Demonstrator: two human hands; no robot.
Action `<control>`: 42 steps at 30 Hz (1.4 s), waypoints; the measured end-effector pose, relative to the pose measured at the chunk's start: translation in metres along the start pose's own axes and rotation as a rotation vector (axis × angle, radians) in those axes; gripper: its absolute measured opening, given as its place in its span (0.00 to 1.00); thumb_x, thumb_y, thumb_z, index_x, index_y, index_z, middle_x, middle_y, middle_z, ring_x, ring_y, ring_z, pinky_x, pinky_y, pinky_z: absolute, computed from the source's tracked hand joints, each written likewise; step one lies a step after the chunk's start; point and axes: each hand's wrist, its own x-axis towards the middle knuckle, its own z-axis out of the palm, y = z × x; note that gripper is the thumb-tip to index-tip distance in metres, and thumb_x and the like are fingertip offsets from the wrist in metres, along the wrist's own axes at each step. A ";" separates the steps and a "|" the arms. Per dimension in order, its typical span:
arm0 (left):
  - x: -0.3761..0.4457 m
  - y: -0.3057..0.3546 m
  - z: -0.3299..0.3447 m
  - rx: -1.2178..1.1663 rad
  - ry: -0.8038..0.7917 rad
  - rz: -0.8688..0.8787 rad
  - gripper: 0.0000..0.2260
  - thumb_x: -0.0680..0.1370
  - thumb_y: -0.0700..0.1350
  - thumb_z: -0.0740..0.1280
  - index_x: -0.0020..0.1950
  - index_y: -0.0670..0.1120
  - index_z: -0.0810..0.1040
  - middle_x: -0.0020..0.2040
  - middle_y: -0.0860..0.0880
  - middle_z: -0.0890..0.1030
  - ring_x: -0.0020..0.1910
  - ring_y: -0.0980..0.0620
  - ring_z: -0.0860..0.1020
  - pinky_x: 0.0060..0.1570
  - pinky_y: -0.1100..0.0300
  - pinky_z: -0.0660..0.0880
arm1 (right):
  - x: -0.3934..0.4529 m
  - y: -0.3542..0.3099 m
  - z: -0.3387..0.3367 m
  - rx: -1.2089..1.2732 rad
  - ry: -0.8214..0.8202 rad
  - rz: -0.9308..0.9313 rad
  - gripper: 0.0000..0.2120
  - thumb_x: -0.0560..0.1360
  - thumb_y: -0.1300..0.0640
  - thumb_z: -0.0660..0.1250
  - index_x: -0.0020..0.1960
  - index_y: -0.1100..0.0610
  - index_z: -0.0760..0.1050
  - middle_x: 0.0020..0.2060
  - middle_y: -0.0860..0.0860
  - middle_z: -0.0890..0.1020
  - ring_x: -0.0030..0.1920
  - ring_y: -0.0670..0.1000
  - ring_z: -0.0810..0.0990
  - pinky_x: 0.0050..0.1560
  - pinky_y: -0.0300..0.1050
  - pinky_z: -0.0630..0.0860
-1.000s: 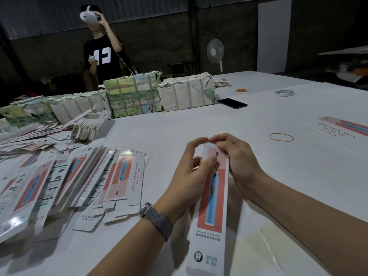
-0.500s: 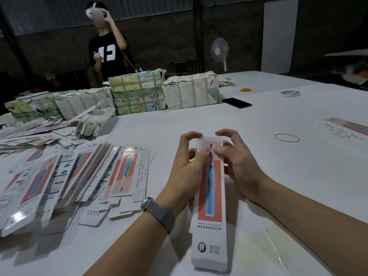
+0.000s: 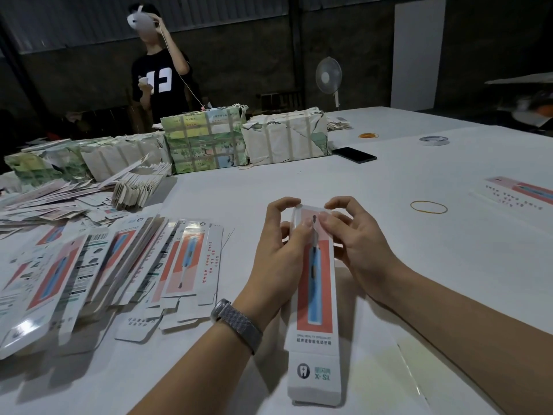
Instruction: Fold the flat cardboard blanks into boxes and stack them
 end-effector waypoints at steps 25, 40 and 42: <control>0.014 0.002 -0.012 -0.332 0.241 -0.100 0.14 0.81 0.46 0.67 0.59 0.55 0.62 0.58 0.41 0.77 0.44 0.53 0.86 0.37 0.59 0.82 | -0.005 -0.037 -0.001 -1.327 -0.207 -0.257 0.40 0.65 0.30 0.62 0.74 0.44 0.64 0.55 0.42 0.71 0.51 0.46 0.77 0.50 0.46 0.79; 0.023 -0.022 -0.015 -0.034 0.007 -0.131 0.06 0.83 0.52 0.64 0.52 0.64 0.77 0.57 0.51 0.80 0.55 0.52 0.81 0.48 0.50 0.80 | -0.010 -0.132 -0.217 -1.935 0.451 0.422 0.12 0.75 0.42 0.62 0.49 0.50 0.72 0.51 0.52 0.77 0.47 0.55 0.75 0.43 0.46 0.70; 0.021 -0.022 -0.014 0.005 -0.019 -0.109 0.08 0.82 0.52 0.65 0.50 0.66 0.78 0.56 0.52 0.80 0.54 0.53 0.82 0.47 0.51 0.80 | -0.017 -0.131 -0.246 -1.985 0.470 0.479 0.10 0.77 0.46 0.60 0.49 0.52 0.74 0.54 0.52 0.78 0.52 0.57 0.76 0.45 0.46 0.71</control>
